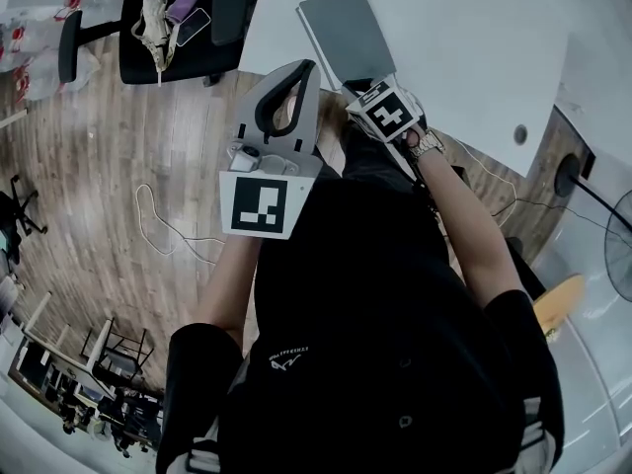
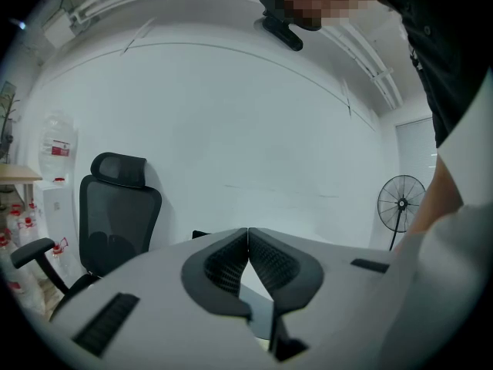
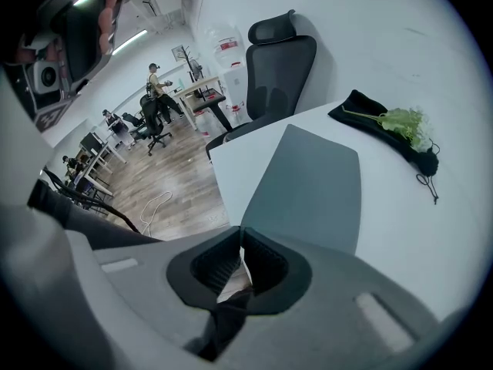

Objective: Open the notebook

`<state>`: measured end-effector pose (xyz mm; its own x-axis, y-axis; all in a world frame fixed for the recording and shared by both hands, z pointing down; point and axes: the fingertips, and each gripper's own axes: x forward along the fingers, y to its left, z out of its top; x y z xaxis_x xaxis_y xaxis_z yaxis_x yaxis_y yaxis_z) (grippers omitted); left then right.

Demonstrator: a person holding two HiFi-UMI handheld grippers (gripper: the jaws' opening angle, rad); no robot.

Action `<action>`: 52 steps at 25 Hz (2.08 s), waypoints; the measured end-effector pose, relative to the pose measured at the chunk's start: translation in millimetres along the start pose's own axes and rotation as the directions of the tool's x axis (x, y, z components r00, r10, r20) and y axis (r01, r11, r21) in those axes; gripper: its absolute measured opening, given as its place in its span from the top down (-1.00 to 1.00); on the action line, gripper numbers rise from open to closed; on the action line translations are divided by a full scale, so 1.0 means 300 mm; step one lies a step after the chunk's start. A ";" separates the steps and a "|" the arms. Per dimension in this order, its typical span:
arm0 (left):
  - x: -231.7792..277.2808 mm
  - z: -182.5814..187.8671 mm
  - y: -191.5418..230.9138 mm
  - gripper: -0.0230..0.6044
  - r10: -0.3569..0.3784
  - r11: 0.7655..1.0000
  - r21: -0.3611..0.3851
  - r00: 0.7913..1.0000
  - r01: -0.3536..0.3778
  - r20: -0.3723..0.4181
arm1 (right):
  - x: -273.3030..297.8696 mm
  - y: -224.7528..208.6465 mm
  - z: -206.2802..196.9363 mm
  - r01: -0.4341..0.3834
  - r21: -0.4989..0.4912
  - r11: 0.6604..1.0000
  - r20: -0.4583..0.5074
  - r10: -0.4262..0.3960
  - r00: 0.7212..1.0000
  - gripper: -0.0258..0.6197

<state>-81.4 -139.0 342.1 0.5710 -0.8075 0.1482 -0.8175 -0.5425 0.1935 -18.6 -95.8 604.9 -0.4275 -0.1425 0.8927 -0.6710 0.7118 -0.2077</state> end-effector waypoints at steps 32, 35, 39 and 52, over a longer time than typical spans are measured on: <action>0.021 -0.024 -0.174 0.91 0.175 0.985 0.007 0.984 -0.175 0.029 | -0.154 -0.067 0.004 -0.125 -0.082 0.989 0.121 0.135 0.983 0.87; 0.023 -0.019 -0.189 0.91 0.187 0.982 0.008 0.982 -0.187 0.032 | -0.174 -0.071 0.004 -0.133 -0.090 0.987 0.131 0.144 0.981 0.87; 0.038 -0.029 -0.212 0.91 0.195 0.981 0.005 0.980 -0.195 0.032 | -0.203 -0.084 0.022 -0.140 -0.094 0.986 0.171 0.154 0.973 0.87; 0.062 -0.052 -0.319 0.91 0.218 0.976 0.011 0.975 -0.218 0.044 | -0.279 -0.156 -0.027 -0.154 -0.085 0.984 0.196 0.168 0.966 0.87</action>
<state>8.8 -98.5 341.4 0.3754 -0.9156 0.1440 -0.9232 -0.3555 0.1461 53.6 -111.7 543.2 -0.6440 -0.1529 0.7496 -0.5436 0.7808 -0.3078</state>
